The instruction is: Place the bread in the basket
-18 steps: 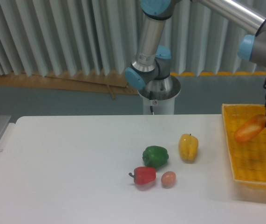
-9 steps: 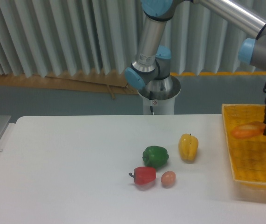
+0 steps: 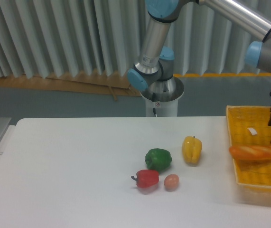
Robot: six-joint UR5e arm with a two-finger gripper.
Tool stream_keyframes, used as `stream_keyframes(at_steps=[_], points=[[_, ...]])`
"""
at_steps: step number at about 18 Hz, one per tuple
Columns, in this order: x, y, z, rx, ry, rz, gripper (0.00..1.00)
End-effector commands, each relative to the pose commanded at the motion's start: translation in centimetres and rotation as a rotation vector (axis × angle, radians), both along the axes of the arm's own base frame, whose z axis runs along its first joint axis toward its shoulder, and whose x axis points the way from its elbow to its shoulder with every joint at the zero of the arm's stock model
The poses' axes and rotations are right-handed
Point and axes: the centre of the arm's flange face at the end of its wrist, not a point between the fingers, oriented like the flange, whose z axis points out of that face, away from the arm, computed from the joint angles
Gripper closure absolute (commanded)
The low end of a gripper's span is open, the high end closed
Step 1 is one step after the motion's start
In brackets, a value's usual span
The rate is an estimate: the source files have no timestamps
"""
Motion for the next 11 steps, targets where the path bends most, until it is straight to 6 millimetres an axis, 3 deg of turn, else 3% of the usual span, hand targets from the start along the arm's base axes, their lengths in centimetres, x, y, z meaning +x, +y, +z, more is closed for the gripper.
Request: stream_keyframes(at_steps=[11], points=[[1.1,1.4,1.2,0.094,-0.016,0.112,0.0]])
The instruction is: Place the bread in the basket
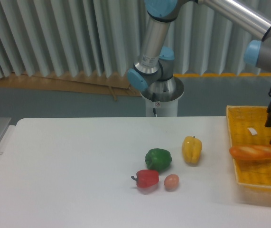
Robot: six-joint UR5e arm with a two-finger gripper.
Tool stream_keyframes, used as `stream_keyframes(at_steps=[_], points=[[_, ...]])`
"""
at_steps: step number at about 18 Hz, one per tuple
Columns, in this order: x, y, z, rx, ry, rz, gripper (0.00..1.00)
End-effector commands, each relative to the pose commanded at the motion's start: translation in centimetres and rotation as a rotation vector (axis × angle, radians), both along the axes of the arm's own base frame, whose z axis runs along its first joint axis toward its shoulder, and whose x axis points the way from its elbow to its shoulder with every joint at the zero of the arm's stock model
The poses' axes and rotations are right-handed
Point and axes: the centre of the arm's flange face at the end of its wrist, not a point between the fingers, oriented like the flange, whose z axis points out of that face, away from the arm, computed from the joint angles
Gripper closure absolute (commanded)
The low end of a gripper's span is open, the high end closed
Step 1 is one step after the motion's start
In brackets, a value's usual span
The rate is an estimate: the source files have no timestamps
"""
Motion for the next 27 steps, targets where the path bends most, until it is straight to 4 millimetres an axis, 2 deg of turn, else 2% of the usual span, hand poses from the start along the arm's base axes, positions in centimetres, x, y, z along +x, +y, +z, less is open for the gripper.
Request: stream_keyframes(at_steps=[3,5,7,11,16,21,27], points=[[0.5,1.0,0.5,0.009,-0.01,0.079,0.0],[1.1,1.9,2.5,0.016,0.024,0.086,0.0],[1.7,2.5,3.5,0.021,0.048,0.071,0.0],[3.0,4.3,3.9,0.018,0.048,0.072,0.0],[6.7,8.2,6.3,0.004,0.063,0.129,0.0],[11.2,13.1,7.3,-0.064,0.094,0.162,0.0],[12.8,14.6,7.8,-0.06,0.075,0.237,0.0]])
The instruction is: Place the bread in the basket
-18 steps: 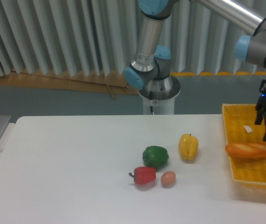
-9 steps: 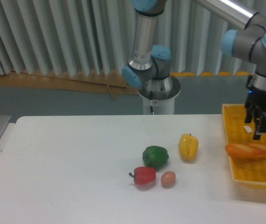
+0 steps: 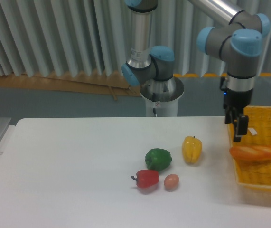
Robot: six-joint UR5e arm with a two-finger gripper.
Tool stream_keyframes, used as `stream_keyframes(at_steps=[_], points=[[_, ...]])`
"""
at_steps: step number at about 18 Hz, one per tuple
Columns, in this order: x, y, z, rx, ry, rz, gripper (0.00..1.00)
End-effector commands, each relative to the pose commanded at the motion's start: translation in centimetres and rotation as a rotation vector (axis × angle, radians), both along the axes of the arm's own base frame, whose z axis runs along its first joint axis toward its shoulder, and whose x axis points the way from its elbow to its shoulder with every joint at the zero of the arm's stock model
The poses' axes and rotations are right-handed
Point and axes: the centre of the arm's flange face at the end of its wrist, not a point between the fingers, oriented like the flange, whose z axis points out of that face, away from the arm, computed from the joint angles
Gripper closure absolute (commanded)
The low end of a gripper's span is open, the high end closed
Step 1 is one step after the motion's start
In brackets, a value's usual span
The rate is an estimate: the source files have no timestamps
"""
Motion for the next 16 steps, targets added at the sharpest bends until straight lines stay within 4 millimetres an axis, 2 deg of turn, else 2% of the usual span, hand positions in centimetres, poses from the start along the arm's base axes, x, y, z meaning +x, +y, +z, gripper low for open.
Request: stream_keyframes(at_steps=[2,6,8,11,16], points=[[0.9,0.7,0.0,-0.01,-0.039,0.045,0.0],[3.2,0.5,-0.7,-0.101,-0.119,0.06,0.0],[4.4,1.5,-0.7,-0.127,-0.116,0.059,0.0],[5.5,1.6,0.6,-0.119,-0.103,0.077,0.0],[6.6,2.1,1.5,-0.102,-0.092,0.06,0.0]])
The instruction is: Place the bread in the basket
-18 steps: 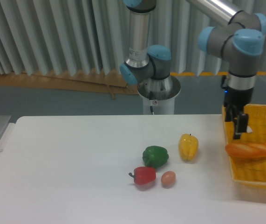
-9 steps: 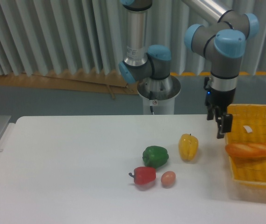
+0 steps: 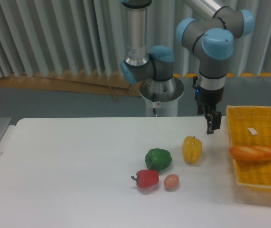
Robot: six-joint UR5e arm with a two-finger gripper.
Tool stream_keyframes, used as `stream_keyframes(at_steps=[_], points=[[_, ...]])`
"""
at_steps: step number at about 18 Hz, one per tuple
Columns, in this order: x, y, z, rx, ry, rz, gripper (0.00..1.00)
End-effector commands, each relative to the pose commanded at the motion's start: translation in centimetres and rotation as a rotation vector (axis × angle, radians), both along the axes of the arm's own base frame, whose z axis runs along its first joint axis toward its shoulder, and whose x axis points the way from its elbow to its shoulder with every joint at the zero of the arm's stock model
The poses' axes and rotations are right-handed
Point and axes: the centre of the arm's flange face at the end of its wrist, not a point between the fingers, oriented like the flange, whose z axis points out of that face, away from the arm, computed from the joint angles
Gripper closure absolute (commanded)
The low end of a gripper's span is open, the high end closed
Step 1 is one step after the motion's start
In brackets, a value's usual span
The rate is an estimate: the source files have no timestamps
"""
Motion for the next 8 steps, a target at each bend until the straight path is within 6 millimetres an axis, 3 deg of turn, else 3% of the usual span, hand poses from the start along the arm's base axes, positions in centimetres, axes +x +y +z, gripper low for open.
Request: stream_keyframes(at_steps=[8], points=[[2.2,0.8,1.0,0.005,0.015,-0.031,0.0]])
